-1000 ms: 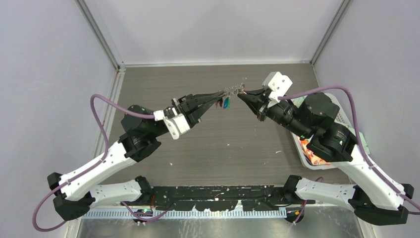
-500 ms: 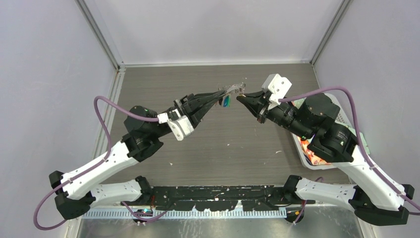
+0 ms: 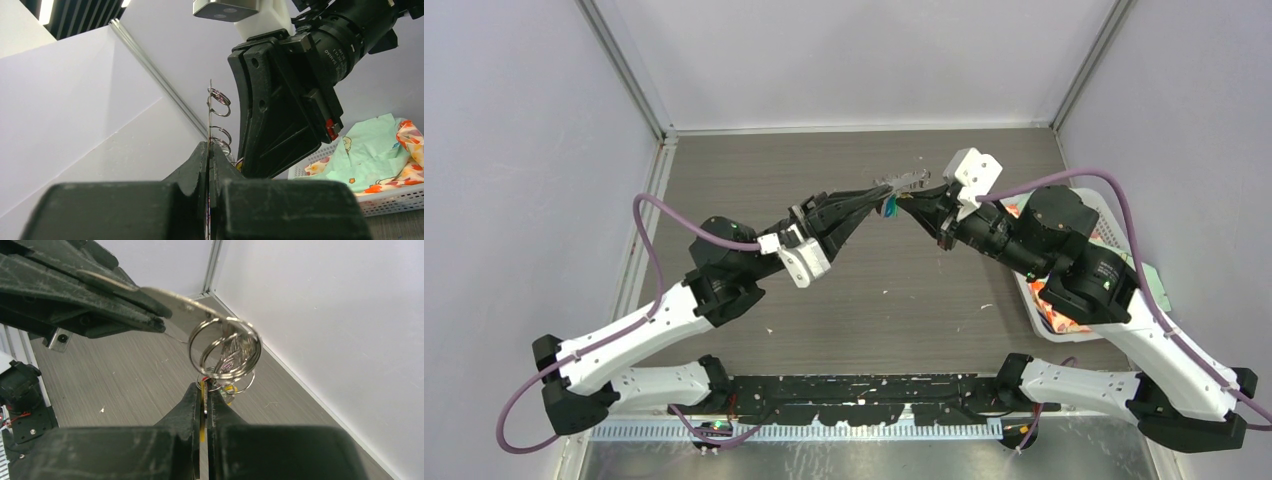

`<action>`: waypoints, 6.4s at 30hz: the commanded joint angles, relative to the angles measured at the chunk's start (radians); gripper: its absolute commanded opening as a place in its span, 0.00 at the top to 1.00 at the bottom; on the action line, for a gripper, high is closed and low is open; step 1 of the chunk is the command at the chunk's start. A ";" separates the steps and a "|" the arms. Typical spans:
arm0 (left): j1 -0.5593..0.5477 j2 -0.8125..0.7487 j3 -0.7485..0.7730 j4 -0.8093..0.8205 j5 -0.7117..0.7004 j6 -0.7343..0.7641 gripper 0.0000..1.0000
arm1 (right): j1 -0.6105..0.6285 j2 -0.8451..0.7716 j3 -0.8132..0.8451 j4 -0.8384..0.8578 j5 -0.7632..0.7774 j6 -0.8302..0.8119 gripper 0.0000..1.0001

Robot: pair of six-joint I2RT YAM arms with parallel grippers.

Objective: Remove the keys from the keyring

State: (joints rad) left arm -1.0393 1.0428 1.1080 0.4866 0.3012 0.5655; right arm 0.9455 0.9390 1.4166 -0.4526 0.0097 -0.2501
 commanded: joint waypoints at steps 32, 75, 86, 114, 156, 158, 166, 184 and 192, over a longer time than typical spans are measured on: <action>-0.014 -0.162 -0.090 0.188 0.038 -0.196 1.00 | 0.005 -0.183 -0.121 0.127 -0.039 0.240 0.35; -0.048 -0.164 0.464 -0.977 0.157 0.600 1.00 | -0.539 0.384 -0.139 1.663 -1.175 1.447 0.48; -0.048 -0.145 0.490 -0.899 0.259 0.540 1.00 | -0.462 0.378 -0.132 1.630 -1.233 1.454 0.48; -0.048 -0.150 0.453 -0.826 0.223 0.509 1.00 | -0.231 0.203 -0.153 0.976 -1.101 0.870 0.53; -0.048 -0.164 0.412 -0.784 0.197 0.490 1.00 | -0.224 0.190 -0.149 1.019 -1.012 0.879 0.51; -0.048 -0.163 0.412 -0.783 0.192 0.490 1.00 | -0.223 0.181 -0.156 1.014 -1.010 0.879 0.51; -0.048 -0.158 0.411 -0.777 0.195 0.488 1.00 | -0.221 0.141 -0.185 0.983 -1.000 0.868 0.52; -0.047 -0.148 0.414 -0.746 0.227 0.467 1.00 | -0.220 0.085 -0.197 0.812 -0.884 0.724 0.52; -0.047 -0.154 0.408 -0.739 0.230 0.459 1.00 | -0.221 0.051 -0.213 0.768 -0.822 0.650 0.52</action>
State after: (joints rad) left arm -1.0847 0.9054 1.5101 -0.3473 0.5171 1.0279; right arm 0.7189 1.0241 1.2072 0.3161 -0.8642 0.4526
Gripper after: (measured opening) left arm 0.007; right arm 0.482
